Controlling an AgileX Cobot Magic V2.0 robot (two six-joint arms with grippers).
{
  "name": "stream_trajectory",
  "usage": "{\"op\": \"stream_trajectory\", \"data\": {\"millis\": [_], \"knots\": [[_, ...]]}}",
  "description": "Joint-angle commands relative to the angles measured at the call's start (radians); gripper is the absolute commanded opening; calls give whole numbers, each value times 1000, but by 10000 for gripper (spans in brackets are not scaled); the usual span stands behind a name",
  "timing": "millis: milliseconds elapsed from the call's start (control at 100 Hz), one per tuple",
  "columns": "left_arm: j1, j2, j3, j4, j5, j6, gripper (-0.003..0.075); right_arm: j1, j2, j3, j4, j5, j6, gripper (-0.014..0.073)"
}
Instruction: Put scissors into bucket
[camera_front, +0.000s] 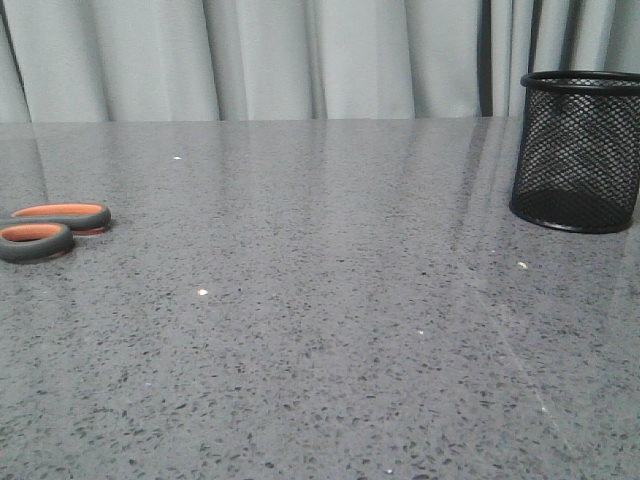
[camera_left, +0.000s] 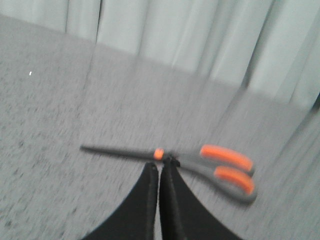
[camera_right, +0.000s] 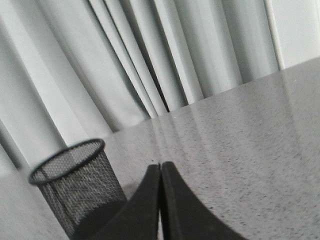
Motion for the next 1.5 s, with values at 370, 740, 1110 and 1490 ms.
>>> {"op": "stream_trajectory", "data": {"millis": [370,740,1110,1490], "knots": [[2,-27,37,-394,-454,-13,-20,-4,-21,-36,258,-96,-3,-57],[0,43,-58,-360,-212,-11,-20,-4,68,-223,37,149,-5,-57],[-44,349,-424,-72,173,273,-3,19,232,-531,-17,443,-268,-54],[-231,737,-752,89,520,633,361,44,232,-567,-19,504,-270,445]]}}
